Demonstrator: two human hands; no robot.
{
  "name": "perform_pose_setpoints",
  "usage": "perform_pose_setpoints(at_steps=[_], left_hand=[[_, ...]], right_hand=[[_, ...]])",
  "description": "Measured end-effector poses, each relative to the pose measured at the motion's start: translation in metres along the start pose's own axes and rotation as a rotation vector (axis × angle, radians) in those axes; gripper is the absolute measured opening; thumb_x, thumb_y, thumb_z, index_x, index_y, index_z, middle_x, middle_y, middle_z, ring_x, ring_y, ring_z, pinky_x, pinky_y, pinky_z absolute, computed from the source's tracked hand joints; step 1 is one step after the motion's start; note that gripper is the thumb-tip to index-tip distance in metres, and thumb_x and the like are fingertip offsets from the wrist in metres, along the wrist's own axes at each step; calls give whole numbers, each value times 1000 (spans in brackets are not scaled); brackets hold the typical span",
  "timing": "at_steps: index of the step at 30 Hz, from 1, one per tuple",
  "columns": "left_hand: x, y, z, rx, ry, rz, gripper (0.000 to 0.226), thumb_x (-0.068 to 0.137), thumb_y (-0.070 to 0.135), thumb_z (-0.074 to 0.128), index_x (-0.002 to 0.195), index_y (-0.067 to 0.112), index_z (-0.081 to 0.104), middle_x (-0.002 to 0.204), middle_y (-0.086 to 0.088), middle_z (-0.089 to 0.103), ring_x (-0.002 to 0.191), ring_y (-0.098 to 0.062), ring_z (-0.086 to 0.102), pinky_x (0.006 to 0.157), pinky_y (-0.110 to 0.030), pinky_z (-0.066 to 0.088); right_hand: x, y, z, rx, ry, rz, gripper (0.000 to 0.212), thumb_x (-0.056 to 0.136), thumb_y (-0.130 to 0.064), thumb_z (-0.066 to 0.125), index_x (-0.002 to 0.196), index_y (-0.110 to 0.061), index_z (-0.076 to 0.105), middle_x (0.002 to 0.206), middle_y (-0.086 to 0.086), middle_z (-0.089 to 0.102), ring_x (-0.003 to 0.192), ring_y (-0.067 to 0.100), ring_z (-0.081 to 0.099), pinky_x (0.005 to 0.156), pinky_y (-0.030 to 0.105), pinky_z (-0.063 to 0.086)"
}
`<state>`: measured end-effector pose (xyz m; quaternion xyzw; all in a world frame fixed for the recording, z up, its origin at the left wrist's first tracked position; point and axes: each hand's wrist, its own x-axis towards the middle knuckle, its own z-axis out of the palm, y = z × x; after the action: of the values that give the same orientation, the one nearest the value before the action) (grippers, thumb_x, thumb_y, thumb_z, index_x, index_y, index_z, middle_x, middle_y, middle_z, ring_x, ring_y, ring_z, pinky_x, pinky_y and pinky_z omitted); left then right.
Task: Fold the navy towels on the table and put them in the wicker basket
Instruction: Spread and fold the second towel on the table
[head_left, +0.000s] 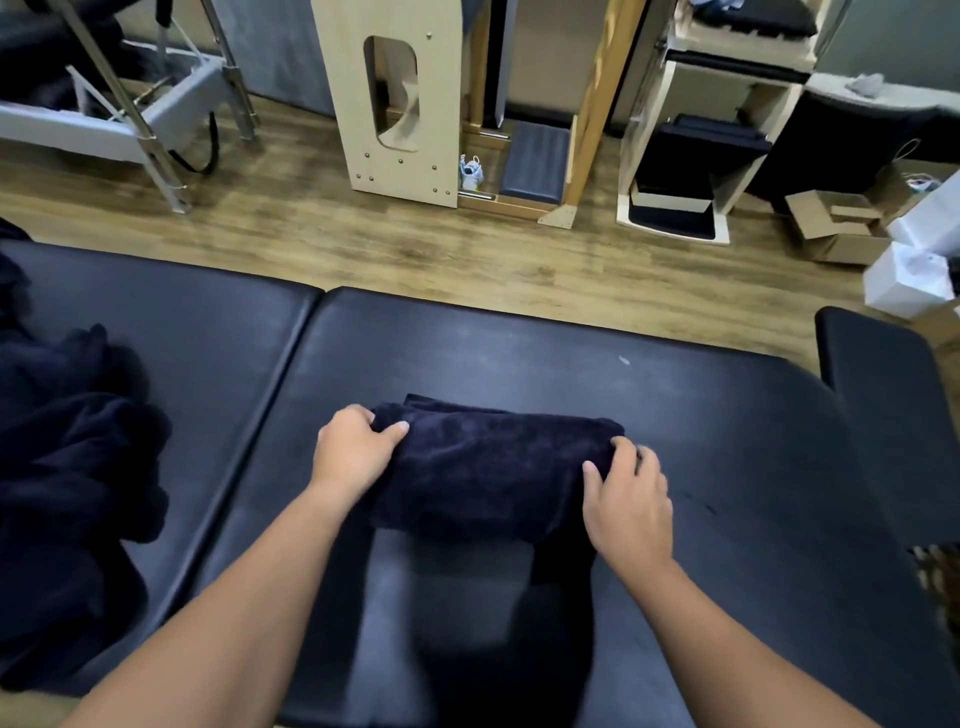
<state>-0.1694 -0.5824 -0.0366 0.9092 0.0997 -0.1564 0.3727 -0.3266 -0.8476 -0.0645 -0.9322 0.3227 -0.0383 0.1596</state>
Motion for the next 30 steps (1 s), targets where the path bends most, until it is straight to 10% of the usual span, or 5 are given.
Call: perform_pose_setpoints(at_steps=[8, 12, 18, 26, 30], left_hand=[[54, 22, 0, -454, 94, -9, 10, 96, 13, 65, 93, 3, 63, 80, 1, 60, 76, -16, 53, 65, -26, 44], [47, 22, 0, -160, 110, 112, 11, 95, 21, 67, 101, 15, 60, 94, 3, 63, 94, -20, 58, 82, -28, 40], [-16, -28, -8, 297, 188, 524, 21, 82, 32, 63, 75, 17, 50, 66, 3, 54, 62, -31, 56, 63, -37, 44], [-34, -56, 0, 476, 71, 208, 38, 84, 45, 75, 82, 11, 59, 84, -7, 68, 83, -35, 66, 68, -39, 47], [-33, -54, 4, 357, 74, 152, 34, 90, 30, 73, 74, 8, 53, 65, -1, 51, 74, -36, 58, 63, -35, 37]], right_hand=[[31, -18, -11, 253, 94, -99, 38, 91, -6, 64, 123, -24, 51, 103, 0, 42, 90, 27, 50, 78, 39, 46], [49, -23, 2, 253, 23, 156, 24, 94, -14, 63, 108, -15, 44, 109, 10, 48, 89, 35, 53, 79, 45, 46], [59, -21, 9, 80, -26, 105, 9, 100, -24, 56, 98, -15, 55, 107, 6, 44, 99, 33, 48, 82, 45, 47], [10, -4, 2, 37, -50, -80, 46, 97, -30, 58, 143, -26, 54, 155, 10, 33, 136, 35, 30, 106, 53, 40], [-15, 3, -9, 85, 28, 30, 67, 92, -40, 66, 149, -18, 38, 140, 12, 45, 123, 34, 44, 96, 49, 47]])
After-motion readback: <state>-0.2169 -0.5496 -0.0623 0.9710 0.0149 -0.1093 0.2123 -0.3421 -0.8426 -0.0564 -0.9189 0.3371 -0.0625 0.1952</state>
